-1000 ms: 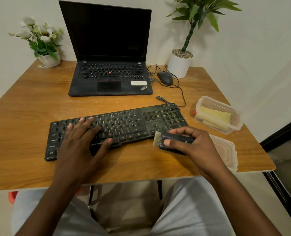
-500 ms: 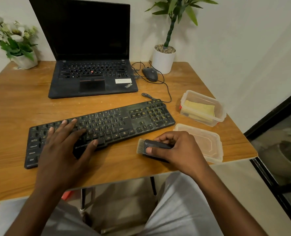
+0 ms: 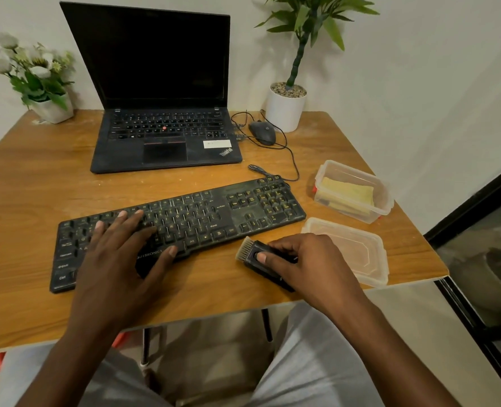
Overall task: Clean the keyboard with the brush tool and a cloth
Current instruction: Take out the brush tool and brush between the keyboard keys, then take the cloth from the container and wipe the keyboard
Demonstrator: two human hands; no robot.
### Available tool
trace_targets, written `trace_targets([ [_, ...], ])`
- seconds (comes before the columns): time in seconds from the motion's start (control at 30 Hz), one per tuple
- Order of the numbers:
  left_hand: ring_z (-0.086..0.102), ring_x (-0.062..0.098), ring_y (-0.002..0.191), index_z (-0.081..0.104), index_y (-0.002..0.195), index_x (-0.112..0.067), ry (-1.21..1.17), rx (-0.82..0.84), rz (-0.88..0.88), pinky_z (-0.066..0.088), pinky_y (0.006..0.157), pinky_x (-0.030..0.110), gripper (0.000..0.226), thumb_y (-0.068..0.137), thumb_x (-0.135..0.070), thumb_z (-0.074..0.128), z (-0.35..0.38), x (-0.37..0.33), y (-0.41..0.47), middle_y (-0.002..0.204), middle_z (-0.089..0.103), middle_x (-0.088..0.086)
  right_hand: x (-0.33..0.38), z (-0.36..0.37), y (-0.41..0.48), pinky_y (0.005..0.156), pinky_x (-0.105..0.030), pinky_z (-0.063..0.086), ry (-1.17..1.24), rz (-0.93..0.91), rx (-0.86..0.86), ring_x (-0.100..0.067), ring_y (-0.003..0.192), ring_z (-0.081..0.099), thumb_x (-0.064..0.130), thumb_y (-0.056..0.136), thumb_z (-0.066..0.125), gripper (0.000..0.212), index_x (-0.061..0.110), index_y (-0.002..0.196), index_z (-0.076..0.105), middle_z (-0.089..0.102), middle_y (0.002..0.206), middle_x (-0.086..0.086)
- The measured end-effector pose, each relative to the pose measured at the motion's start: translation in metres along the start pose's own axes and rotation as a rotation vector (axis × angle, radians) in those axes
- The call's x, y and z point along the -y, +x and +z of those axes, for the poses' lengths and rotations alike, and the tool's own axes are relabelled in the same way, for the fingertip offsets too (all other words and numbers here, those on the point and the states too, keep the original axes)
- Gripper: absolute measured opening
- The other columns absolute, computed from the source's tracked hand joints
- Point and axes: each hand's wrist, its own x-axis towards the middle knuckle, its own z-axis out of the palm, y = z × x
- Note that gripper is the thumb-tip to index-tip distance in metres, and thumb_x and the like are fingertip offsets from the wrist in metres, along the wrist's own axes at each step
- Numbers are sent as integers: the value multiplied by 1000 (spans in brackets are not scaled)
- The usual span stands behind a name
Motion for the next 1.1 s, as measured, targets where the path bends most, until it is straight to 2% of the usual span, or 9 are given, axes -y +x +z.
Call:
trace_targets([
  [0.2,34,27,155,66,137,-12,6,22,28,18,130,52,77,93,-71,43,-1,-6,2,160,50,12,-1,1,1,72,-43,58,-111,-62,-31,-12,83,71,51,104,60,27,40,118,80,82,98,8],
  [0.4,33,24,155,64,139,-17,-17,44,52,20,130,51,74,94,-72,43,-2,-13,4,161,49,9,-2,0,0,79,-42,61,-93,-66,-57,-11,91,74,45,102,65,27,35,122,80,83,107,8],
  [0.57,35,22,154,63,140,-21,-95,70,104,20,128,50,76,91,-74,42,1,-41,16,160,50,6,-12,-33,9,83,-33,62,83,-50,-210,0,90,74,37,97,75,19,29,112,85,82,101,14],
  [0.7,30,12,150,62,141,-24,-174,76,161,21,125,47,73,91,-74,42,9,-75,32,160,49,4,-28,-74,20,77,-6,51,147,-6,-257,8,90,72,32,96,79,17,27,111,85,82,100,15],
  [0.8,29,9,149,60,142,-25,-213,75,226,20,125,45,70,94,-72,43,17,-101,45,161,49,3,-42,-97,30,72,0,47,142,18,-270,15,84,68,29,96,79,16,27,110,85,80,100,18],
  [0.9,26,5,148,58,144,-26,-234,91,257,19,123,43,68,94,-71,45,22,-128,57,162,47,0,-59,-117,47,76,-2,48,-1,19,-263,8,85,68,26,97,77,22,25,118,83,79,108,14],
  [1.0,24,2,147,58,146,-26,-245,101,287,20,122,39,69,95,-71,44,30,-150,64,163,46,-2,-79,-127,75,95,-28,58,-226,-18,-208,-12,106,74,22,99,72,30,20,128,79,79,124,2],
  [1.03,22,1,146,58,146,-26,-247,104,297,19,122,38,71,94,-72,42,32,-157,66,163,46,-2,-86,-127,84,98,-35,59,-318,-27,-174,-18,109,74,22,99,71,32,21,131,77,78,127,-1],
  [1.1,20,-2,144,57,148,-27,-248,110,304,18,120,35,74,94,-74,39,35,-168,67,163,46,-4,-97,-125,102,96,-41,60,-482,-39,-105,-24,109,72,23,99,68,37,24,136,74,75,130,-5],
])
